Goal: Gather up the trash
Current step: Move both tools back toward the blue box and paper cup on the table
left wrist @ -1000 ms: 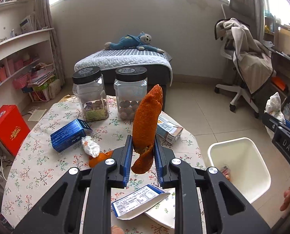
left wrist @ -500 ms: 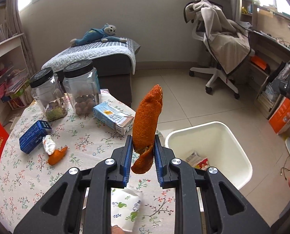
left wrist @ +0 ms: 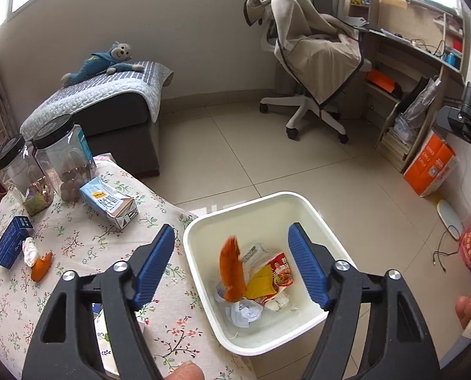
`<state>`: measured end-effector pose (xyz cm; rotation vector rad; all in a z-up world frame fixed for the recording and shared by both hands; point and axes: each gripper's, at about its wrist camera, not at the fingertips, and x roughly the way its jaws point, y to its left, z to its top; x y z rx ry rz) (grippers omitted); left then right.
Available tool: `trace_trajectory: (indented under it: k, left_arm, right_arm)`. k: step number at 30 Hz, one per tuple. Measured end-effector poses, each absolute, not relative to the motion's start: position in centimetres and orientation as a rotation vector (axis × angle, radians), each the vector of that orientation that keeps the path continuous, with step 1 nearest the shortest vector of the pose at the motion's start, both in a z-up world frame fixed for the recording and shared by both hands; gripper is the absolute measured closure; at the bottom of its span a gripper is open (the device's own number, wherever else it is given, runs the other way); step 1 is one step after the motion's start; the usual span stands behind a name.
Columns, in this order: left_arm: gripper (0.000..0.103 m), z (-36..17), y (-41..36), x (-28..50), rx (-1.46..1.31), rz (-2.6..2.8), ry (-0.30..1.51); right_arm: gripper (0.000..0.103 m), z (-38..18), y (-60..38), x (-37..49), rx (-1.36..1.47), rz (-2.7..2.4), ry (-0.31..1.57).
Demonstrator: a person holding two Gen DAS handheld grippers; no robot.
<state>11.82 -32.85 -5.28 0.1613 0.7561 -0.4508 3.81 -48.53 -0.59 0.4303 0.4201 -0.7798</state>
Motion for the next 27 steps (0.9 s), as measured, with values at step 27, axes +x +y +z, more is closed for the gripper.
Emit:
trace_trajectory:
  k: [27]
  left_arm:
    - [0.023, -7.5, -17.2, 18.4, 0.169, -0.111, 0.837]
  right_arm:
    - [0.007, -3.4, -35.0, 12.4, 0.098, -0.464, 0.687]
